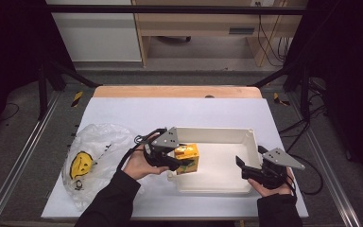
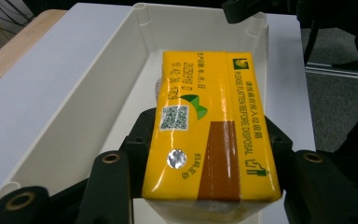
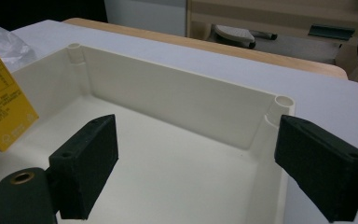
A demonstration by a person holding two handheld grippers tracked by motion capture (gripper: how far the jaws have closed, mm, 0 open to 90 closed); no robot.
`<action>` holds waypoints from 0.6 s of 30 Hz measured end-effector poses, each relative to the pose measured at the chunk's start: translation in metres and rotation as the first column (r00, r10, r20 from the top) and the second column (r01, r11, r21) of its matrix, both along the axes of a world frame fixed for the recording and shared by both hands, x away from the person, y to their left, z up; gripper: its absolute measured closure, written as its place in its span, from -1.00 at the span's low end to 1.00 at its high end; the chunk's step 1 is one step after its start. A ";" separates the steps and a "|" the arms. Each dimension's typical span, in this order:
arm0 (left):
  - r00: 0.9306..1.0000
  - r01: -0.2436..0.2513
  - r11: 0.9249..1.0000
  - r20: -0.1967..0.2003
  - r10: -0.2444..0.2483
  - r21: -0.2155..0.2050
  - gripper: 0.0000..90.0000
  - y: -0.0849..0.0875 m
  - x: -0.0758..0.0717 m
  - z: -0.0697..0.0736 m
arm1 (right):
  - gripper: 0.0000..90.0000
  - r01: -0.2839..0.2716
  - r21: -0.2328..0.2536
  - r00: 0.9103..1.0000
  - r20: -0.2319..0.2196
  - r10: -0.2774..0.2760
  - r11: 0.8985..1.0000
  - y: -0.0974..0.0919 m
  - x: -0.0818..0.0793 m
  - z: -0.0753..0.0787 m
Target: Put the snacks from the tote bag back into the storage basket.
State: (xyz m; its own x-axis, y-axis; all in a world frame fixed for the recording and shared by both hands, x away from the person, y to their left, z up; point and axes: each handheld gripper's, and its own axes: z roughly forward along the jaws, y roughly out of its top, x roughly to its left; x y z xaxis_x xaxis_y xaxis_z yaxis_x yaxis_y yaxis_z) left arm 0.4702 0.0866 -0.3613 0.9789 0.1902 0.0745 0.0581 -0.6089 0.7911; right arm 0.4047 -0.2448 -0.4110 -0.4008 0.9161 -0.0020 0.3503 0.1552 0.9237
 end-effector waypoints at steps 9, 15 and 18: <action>0.999 0.032 0.999 -0.018 -0.032 0.021 0.12 -0.002 0.003 -0.009 | -0.70 0.000 -0.004 1.000 0.000 0.000 1.000 0.000 0.000 -0.001; 0.999 0.045 0.998 -0.028 -0.045 0.031 0.12 -0.003 0.005 -0.017 | -0.70 -0.002 -0.006 1.000 -0.002 0.002 1.000 0.001 0.000 -0.001; 0.998 0.054 0.998 -0.032 -0.052 0.045 0.12 -0.004 0.006 -0.023 | -0.70 -0.003 -0.005 1.000 -0.002 0.003 1.000 0.001 0.001 -0.001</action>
